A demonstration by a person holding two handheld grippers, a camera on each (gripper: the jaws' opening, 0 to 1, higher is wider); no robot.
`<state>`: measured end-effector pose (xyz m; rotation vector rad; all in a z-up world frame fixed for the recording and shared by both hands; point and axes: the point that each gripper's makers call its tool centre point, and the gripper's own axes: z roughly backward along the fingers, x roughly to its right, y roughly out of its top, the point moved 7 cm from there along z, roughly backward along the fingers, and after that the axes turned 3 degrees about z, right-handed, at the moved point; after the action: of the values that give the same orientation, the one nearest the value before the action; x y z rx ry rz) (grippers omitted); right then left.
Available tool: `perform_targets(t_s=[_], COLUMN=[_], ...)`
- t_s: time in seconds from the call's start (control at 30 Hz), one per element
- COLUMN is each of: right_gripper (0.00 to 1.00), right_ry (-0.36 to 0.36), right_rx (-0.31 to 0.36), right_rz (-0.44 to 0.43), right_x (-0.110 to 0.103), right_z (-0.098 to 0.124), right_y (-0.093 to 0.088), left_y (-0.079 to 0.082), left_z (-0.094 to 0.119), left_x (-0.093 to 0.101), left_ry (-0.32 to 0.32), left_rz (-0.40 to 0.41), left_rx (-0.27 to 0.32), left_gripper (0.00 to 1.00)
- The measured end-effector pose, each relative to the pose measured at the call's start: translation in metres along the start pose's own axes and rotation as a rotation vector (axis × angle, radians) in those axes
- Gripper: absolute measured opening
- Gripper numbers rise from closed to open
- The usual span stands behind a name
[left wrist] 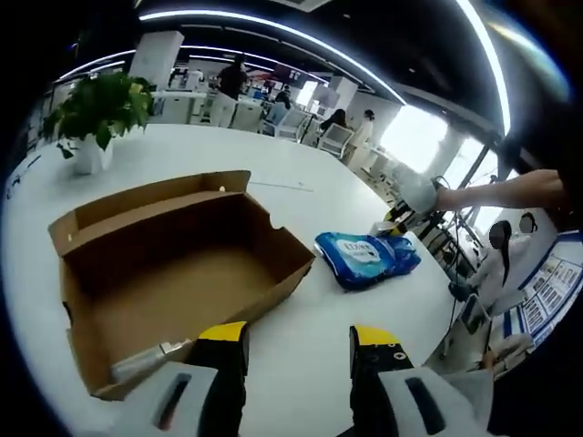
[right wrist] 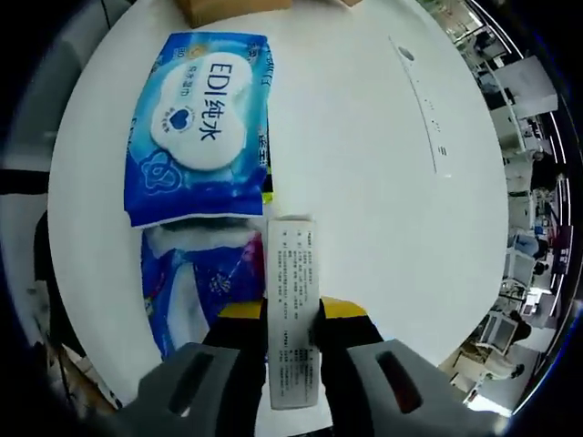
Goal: Operate the shoe box by opening the lid, removing the specified soft item, and placing it in the target area until the item is outside and the box remains undamaged.
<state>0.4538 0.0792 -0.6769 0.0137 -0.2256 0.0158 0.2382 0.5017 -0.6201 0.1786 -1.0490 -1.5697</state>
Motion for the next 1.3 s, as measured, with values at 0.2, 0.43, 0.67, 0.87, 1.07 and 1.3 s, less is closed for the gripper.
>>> perform_targets(t_s=[0.2,0.43,0.67,0.87,1.07,1.3], right_gripper=[0.19,0.18,0.18,0.20,0.23,0.23], right_ry=[0.004,0.011,0.011,0.014,-0.019,-0.058], right_rx=[-0.001,-0.011,-0.017,-0.031,-0.029,-0.036], right_rz=[0.009,0.018,0.022,0.027,0.015,0.008], right_x=[0.001,0.000,0.002,0.000,0.001,-0.005], right_z=[-0.005,-0.008,-0.009,-0.008,0.002,0.017], right_y=[0.002,0.000,-0.003,-0.004,-0.006,-0.012], left_y=[-0.002,-0.001,0.001,0.004,0.008,0.008], left_z=[-0.001,-0.001,-0.001,0.000,0.000,-0.001], left_x=[0.000,-0.001,-0.002,-0.001,0.003,0.008], left_ry=[-0.001,0.002,0.002,0.001,-0.010,-0.035], left_rz=[0.003,0.004,-0.003,-0.007,-0.017,-0.028], left_rx=[-0.003,-0.005,-0.006,-0.003,0.010,0.012], left_gripper=[0.44,0.44,0.44,0.44,0.44,0.44])
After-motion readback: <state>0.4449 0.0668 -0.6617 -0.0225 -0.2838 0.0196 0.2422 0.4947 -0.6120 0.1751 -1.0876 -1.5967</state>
